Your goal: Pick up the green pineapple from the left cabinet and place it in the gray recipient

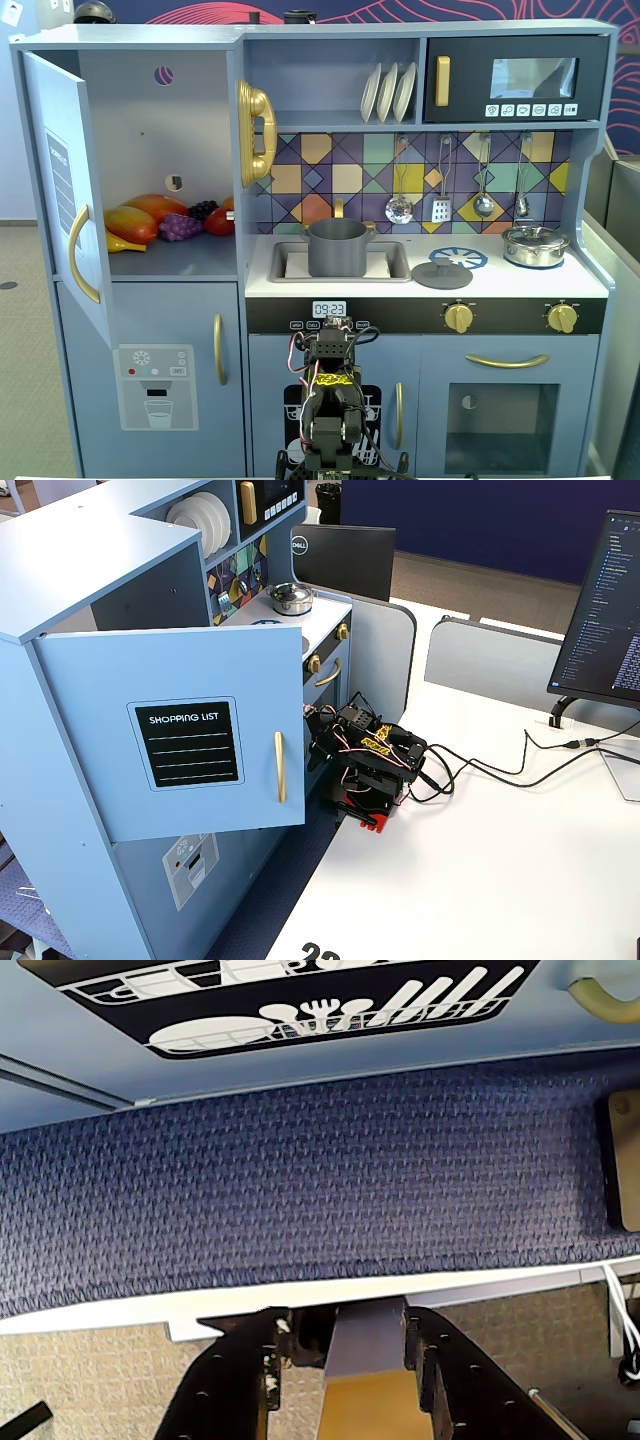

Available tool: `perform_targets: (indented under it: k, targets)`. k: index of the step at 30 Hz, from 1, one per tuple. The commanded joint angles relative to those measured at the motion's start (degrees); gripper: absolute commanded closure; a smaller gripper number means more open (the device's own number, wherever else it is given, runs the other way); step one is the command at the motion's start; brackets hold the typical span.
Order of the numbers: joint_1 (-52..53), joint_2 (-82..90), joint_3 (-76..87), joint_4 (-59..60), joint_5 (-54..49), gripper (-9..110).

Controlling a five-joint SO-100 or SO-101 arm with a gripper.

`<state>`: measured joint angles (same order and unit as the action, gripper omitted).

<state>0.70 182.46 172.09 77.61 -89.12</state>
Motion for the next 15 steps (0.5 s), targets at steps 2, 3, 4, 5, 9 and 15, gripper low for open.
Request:
perform_targets:
  k: [2,3,4,5,9,15]
  targets:
    - [-3.2,-0.4,-0.1,10.1,1.3,96]
    - [-3.3,-0.4,-0.1,10.1,1.3,96]
    - [-3.3,-0.4,-0.1,10.1,1.3,96]
    - [-3.3,-0.4,-0.1,10.1,1.4,96]
    - [-3.3,-0.4,-0.1,10.1,1.6,96]
    - [-3.3,-0.4,-0.1,10.1,1.7,96]
